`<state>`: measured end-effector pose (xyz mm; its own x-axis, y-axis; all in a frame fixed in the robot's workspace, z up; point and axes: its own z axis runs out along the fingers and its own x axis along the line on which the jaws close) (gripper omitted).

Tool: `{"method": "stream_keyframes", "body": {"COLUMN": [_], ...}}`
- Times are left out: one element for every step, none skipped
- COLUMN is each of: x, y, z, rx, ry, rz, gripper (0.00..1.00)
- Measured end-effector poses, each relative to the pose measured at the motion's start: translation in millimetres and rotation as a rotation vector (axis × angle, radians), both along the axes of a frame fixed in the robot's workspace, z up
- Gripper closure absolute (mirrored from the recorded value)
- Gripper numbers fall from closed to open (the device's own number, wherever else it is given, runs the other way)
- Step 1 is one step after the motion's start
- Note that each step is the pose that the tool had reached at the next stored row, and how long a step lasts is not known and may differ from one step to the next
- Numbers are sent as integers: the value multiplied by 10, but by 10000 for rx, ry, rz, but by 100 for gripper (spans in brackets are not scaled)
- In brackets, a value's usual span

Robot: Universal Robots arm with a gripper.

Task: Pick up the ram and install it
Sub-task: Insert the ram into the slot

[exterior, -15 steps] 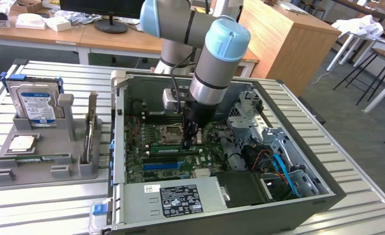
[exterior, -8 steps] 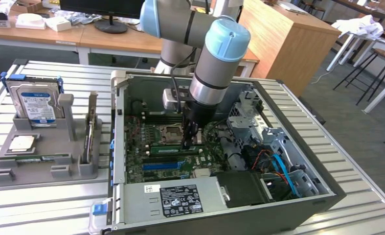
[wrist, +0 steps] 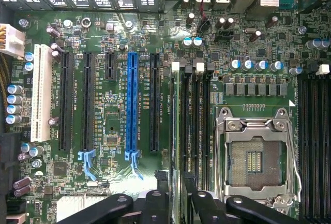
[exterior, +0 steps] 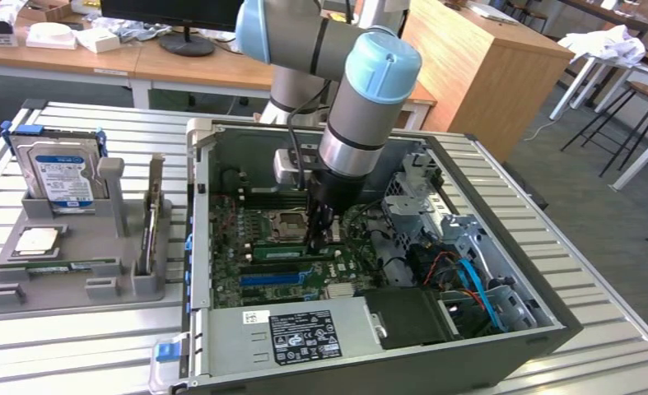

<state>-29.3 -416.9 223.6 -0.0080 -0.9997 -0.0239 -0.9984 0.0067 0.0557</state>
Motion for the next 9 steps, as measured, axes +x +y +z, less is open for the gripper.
{"method": "stream_keyframes", "body": {"x": [0, 0, 0, 0, 0, 0, 0, 0, 0], "y": [0, 0, 0, 0, 0, 0, 0, 0, 0], "z": [0, 0, 0, 1, 6, 13, 24, 37, 57], "rx": [0, 0, 0, 0, -2, -1, 0, 0, 0], "ry": [0, 0, 0, 0, 0, 0, 0, 0, 0], "rz": [0, 1, 0, 0, 0, 0, 0, 0, 0], "gripper": [75, 75, 75, 75, 75, 75, 75, 75, 75]}}
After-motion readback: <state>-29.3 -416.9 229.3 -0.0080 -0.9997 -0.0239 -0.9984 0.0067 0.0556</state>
